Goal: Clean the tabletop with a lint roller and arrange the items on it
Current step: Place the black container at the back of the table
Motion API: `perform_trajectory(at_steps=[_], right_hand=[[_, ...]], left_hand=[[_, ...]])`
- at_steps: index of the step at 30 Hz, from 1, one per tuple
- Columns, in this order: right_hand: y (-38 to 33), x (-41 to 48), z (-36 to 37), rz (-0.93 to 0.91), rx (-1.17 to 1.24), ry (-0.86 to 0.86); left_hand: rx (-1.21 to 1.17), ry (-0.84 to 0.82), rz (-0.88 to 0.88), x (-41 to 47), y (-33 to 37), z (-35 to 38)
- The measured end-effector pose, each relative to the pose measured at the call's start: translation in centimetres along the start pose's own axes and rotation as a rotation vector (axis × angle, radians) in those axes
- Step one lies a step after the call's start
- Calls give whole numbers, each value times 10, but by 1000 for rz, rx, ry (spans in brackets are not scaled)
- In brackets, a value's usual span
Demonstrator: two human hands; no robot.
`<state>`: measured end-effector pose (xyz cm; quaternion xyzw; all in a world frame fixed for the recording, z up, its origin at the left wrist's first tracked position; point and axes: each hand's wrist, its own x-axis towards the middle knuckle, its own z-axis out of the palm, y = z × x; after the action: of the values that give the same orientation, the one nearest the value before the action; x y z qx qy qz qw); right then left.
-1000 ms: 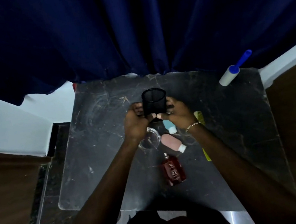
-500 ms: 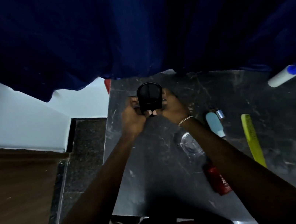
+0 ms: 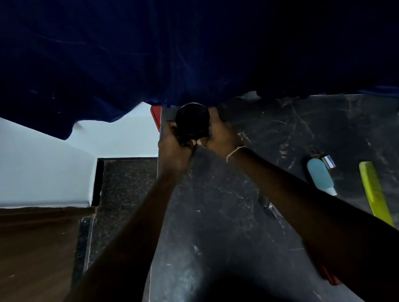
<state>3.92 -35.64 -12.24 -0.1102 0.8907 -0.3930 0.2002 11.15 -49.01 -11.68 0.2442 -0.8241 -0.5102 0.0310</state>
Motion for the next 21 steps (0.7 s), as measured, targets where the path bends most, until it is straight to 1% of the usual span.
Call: perform_trajectory(at_steps=[7, 11, 21], right_hand=[[5, 19, 17, 2, 33, 6], [6, 24, 22, -7, -9, 1], [8, 31, 23, -28, 12, -9]], left_hand=[[42, 2, -36, 17, -14, 2], [81, 33, -38, 23, -20, 1], [115, 10, -33, 33, -24, 2]])
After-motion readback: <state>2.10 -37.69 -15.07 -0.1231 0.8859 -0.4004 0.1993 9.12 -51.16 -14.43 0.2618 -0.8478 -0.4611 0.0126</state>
